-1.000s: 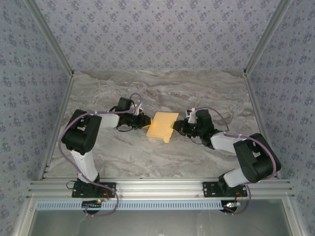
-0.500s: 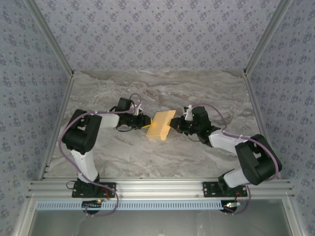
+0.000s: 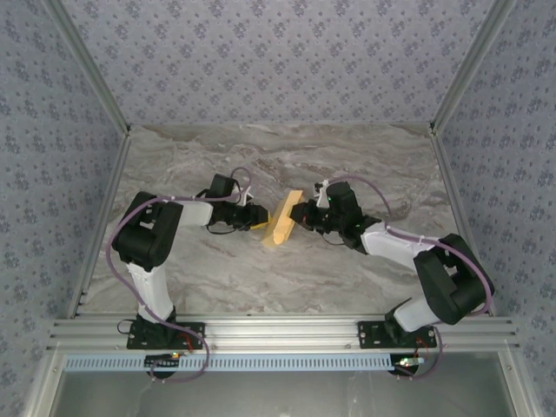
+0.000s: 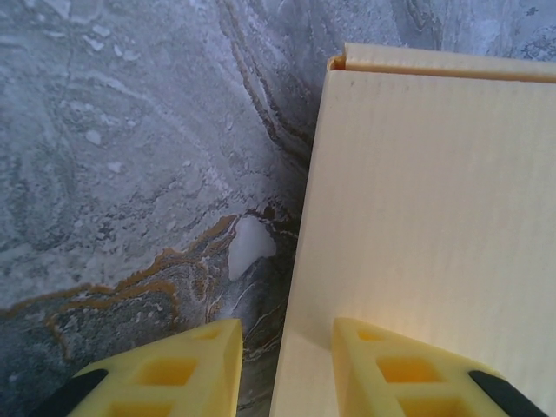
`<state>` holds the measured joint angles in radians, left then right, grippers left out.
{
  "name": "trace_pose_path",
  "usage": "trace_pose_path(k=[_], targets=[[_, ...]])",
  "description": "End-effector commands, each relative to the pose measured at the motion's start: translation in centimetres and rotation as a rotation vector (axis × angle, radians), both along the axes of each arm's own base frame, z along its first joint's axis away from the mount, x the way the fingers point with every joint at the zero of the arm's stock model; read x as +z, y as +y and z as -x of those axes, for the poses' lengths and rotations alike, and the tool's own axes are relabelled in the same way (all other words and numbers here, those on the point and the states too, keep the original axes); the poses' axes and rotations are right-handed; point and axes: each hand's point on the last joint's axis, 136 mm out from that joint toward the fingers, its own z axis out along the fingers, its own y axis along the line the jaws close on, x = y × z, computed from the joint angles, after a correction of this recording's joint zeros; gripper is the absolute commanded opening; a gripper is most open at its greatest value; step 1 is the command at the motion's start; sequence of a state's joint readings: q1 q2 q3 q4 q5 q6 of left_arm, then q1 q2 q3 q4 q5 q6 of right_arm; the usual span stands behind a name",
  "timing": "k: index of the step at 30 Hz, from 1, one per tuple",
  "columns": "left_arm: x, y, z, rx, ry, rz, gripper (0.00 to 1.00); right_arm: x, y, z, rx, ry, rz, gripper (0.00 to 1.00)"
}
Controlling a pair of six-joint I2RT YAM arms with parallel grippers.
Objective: Fold the paper box
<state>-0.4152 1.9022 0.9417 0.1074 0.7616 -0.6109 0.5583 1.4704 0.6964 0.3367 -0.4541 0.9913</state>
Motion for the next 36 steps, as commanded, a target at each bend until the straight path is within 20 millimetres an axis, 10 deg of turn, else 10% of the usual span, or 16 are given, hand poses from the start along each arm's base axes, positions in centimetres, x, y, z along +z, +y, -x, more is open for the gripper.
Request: trace_pose_path(k=[1, 15, 23, 31, 36], targets=[[0.5, -0.6, 0.0, -0.030, -0.021, -0.013, 0.34, -2.3, -0.6, -0.1, -0.046, 0.049, 0.115, 0.09], [3.8, 3.9, -1.9, 0.102, -0.250, -0.260, 0.56, -4.4, -0.2, -0.5, -0.076, 0.058, 0.259, 0.08], [8.2, 7.7, 1.5, 0.162, -0.471, -0.327, 0.68, -4.7, 0.0, -0.9, -0.081, 0.056, 0.275, 0.08], [11.7, 4.3, 7.3, -0.011, -0.754, -0.273, 0.80, -4.8, 0.4, -1.2, -0.072, 0.053, 0.283, 0.07], [10.6, 2.2, 7.7, -0.110, -0.781, -0.362, 0.81, -5.0, 0.6, -1.3, -0.067, 0.055, 0.279, 0.07]])
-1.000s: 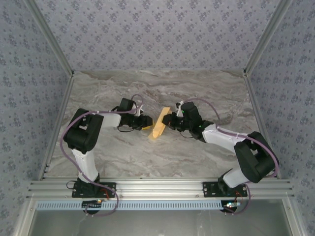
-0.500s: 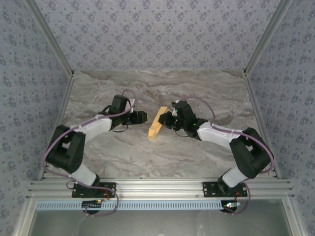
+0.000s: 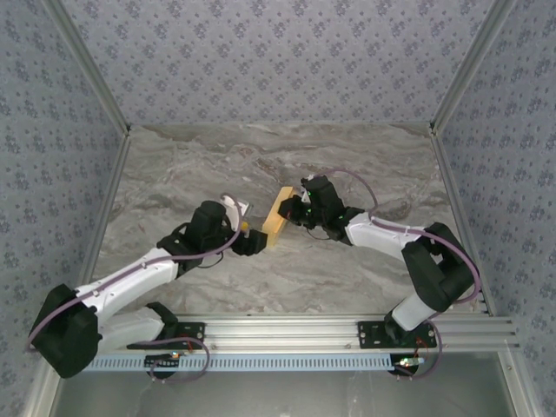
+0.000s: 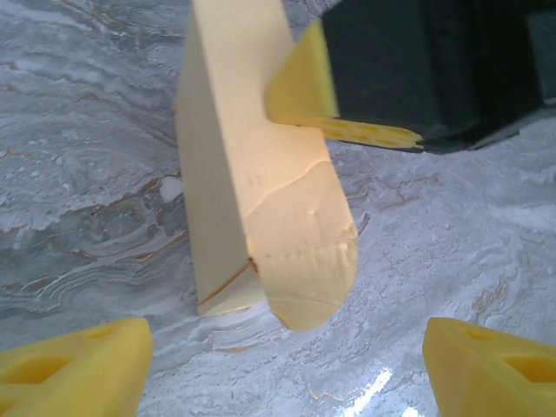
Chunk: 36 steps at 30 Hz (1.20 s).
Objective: Fold the paper box
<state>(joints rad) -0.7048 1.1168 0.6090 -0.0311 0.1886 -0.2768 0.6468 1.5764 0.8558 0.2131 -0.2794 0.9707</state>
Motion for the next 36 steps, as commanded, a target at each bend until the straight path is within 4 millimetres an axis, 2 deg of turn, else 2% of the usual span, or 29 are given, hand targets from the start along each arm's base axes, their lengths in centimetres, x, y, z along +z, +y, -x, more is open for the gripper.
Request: trace_pose_path(k=[1, 6, 13, 19, 27, 31, 36], targets=[[-0.3, -0.9, -1.2, -0.013, -0.068, -0.110, 0.82, -4.4, -1.8, 0.6, -0.021, 0.068, 0.152, 0.07], [-1.6, -3.0, -2.0, -0.030, -0.088, -0.163, 0.82, -4.4, -1.7, 0.7, -0.017, 0.068, 0.148, 0.07], [-1.8, -4.2, -3.2, -0.018, -0.143, -0.137, 0.81, -4.6, -1.9, 0.7, -0.019, 0.071, 0.144, 0.07], [-2.2, -4.7, -3.4, -0.038, -0.178, -0.121, 0.75, -4.6, -1.9, 0.6, -0.019, 0.071, 0.139, 0.07], [-3.6, -5.2, -3.5, -0.053, -0.156, -0.134, 0.67, -4.7, -1.9, 0.6, -0.022, 0.074, 0.136, 0.07], [-4.1, -5.2, -3.6, -0.049, -0.147, -0.136, 0.57, -4.7, -1.9, 0.6, -0.023, 0.074, 0.134, 0.07], [-4.1, -5.1, -3.5, -0.049, -0.149, -0.137, 0.49, -4.3, -2.0, 0.6, -0.023, 0.065, 0.126, 0.09]])
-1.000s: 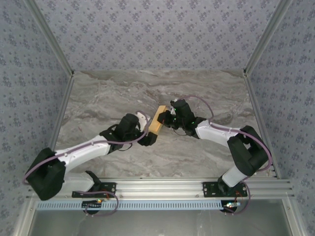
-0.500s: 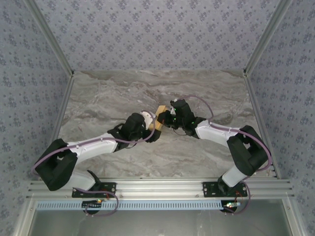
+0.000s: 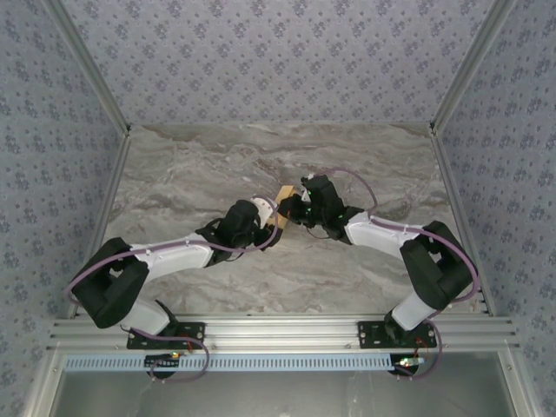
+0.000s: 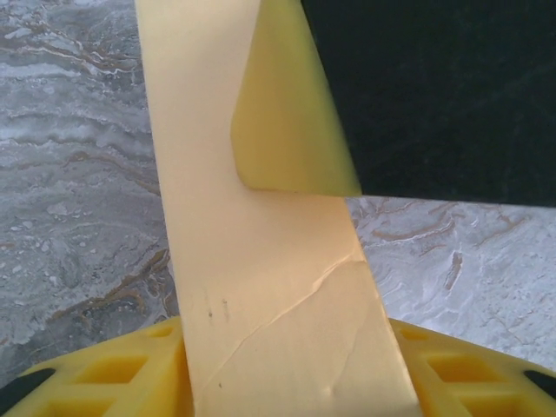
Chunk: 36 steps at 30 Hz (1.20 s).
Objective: Fold the paper box
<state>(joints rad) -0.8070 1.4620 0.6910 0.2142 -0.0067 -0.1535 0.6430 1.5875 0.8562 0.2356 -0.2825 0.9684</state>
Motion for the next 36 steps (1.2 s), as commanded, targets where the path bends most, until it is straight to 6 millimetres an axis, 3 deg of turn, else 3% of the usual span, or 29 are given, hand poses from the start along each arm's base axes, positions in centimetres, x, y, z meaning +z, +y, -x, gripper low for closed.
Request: trace_pose_path(k=[1, 4, 8, 12, 16, 22, 27, 36], targets=[[0.1, -0.5, 0.4, -0.032, -0.004, 0.020, 0.49, -4.1, -2.1, 0.9, -0.023, 0.071, 0.131, 0.11], [0.0, -0.3, 0.4, -0.034, -0.002, 0.011, 0.46, -2.7, -2.2, 0.7, -0.011, 0.046, 0.101, 0.18], [0.1, 0.0, 0.6, -0.054, -0.007, 0.005, 0.44, 1.0, -2.9, 0.2, 0.003, -0.043, 0.084, 0.29], [0.6, 0.4, 0.6, -0.081, -0.001, 0.017, 0.44, 4.2, -4.7, 0.3, 0.024, -0.153, 0.121, 0.38], [1.4, 0.3, 0.9, -0.152, -0.004, 0.028, 0.43, 6.0, -6.8, 1.0, 0.077, -0.261, 0.190, 0.44], [2.3, -0.3, 1.1, -0.284, -0.039, -0.017, 0.41, 7.4, -9.8, 1.5, 0.201, -0.416, 0.354, 0.45], [3.7, -0.5, 1.4, -0.431, -0.091, 0.024, 0.39, 8.6, -11.6, 1.6, 0.206, -0.545, 0.424, 0.47], [5.3, 0.3, 1.8, -0.663, -0.156, 0.025, 0.40, 7.0, -12.6, 4.2, 0.253, -0.734, 0.538, 0.49]])
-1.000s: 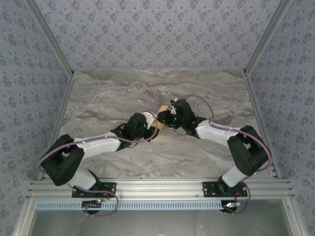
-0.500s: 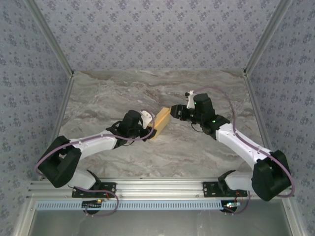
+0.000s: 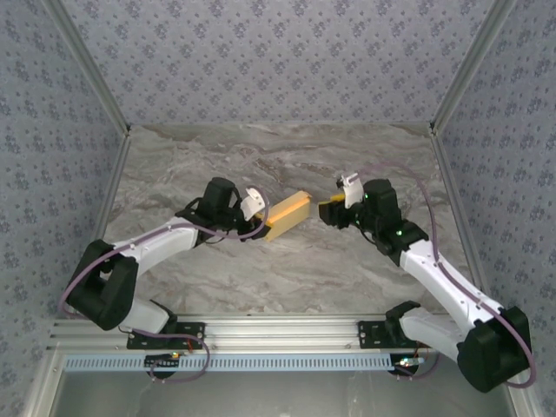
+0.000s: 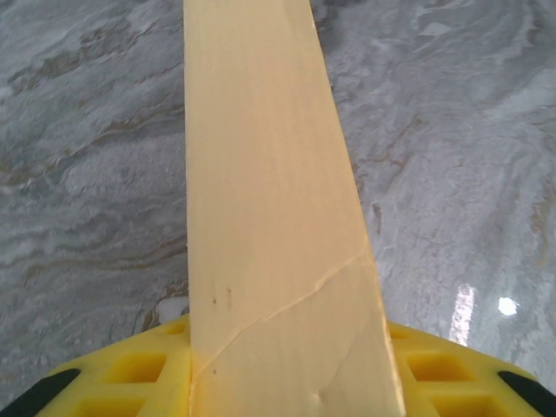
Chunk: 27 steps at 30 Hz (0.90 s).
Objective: Fold the paper box
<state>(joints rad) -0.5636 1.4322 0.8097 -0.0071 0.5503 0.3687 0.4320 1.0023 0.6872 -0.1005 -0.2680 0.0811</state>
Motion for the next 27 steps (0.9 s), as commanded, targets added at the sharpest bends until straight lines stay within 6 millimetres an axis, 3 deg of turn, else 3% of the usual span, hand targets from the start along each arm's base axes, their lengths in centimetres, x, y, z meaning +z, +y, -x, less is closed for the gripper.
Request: trace_pose_path(k=[1, 10, 20, 27], targets=[[1.8, -0.7, 1.5, -0.187, -0.061, 0.022, 0.41, -0.6, -0.5, 0.5, 0.029, -0.104, 0.075, 0.49], [0.8, -0.2, 2.2, -0.329, 0.022, -0.067, 0.45, -1.3, 0.4, 0.9, 0.099, -0.220, 0.052, 0.48], [0.0, -0.7, 2.0, -0.388, 0.035, -0.070, 0.45, -4.5, 1.8, 1.8, 0.202, -0.154, 0.088, 0.46], [-1.0, -1.0, 1.6, -0.393, 0.060, -0.083, 0.45, -5.3, 1.7, 2.3, 0.197, -0.147, 0.104, 0.46]])
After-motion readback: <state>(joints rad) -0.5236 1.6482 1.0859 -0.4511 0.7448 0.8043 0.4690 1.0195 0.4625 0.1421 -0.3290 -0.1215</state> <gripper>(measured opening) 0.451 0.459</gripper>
